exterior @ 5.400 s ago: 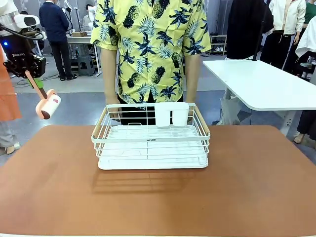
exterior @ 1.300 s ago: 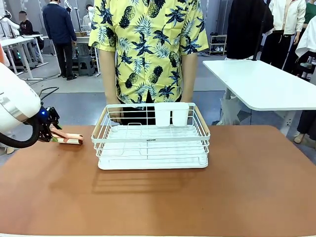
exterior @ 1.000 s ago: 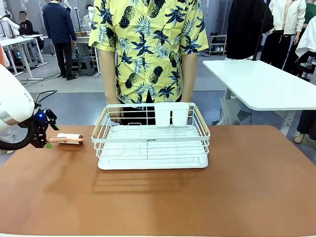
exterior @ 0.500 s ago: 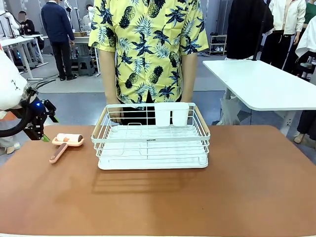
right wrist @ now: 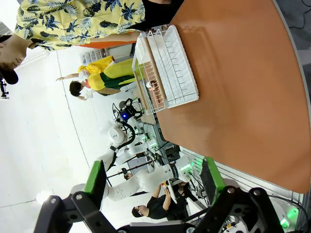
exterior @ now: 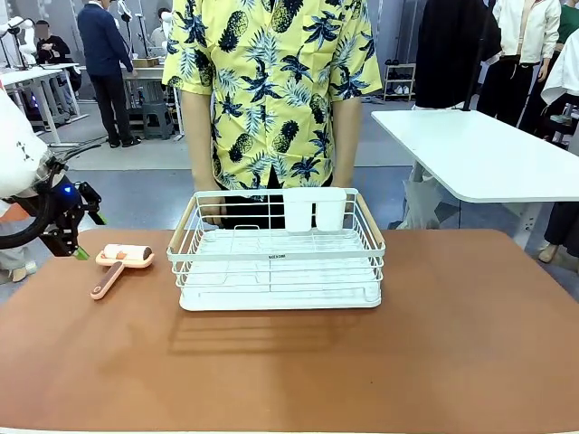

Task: Clean the table.
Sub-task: Place the Lint Roller down when the Dish drying rack is positioned in the middle of the table.

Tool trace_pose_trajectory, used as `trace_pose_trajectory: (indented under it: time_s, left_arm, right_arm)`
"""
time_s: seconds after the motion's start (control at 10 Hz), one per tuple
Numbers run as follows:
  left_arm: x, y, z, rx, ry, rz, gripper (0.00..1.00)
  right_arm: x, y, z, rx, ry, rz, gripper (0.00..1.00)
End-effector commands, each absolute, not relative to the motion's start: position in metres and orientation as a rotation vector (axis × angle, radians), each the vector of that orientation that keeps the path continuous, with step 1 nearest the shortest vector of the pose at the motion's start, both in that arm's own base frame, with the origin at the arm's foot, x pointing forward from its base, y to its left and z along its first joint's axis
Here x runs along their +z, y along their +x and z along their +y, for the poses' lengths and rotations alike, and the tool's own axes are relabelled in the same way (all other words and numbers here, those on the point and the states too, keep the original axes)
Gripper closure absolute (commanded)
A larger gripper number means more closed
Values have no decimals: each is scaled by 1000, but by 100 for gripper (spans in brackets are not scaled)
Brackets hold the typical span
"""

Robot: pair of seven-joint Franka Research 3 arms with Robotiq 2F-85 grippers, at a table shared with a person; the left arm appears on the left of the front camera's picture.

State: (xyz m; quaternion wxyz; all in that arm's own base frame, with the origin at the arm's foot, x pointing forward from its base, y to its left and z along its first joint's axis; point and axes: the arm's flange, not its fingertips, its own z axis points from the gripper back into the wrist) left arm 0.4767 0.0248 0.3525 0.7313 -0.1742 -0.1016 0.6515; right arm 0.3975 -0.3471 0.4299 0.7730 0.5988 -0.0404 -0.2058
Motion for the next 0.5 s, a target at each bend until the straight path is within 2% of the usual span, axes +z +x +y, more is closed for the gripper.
trace_pose_trajectory:
  time_s: [0.0, 0.4]
  left_arm:
    - [354, 477, 24, 1434, -388, -227, 0]
    - [354, 477, 24, 1434, -388, -227, 0]
  right_arm:
    - [433, 397, -346, -442, 1295, -92, 0]
    - [433, 397, -346, -442, 1295, -92, 0]
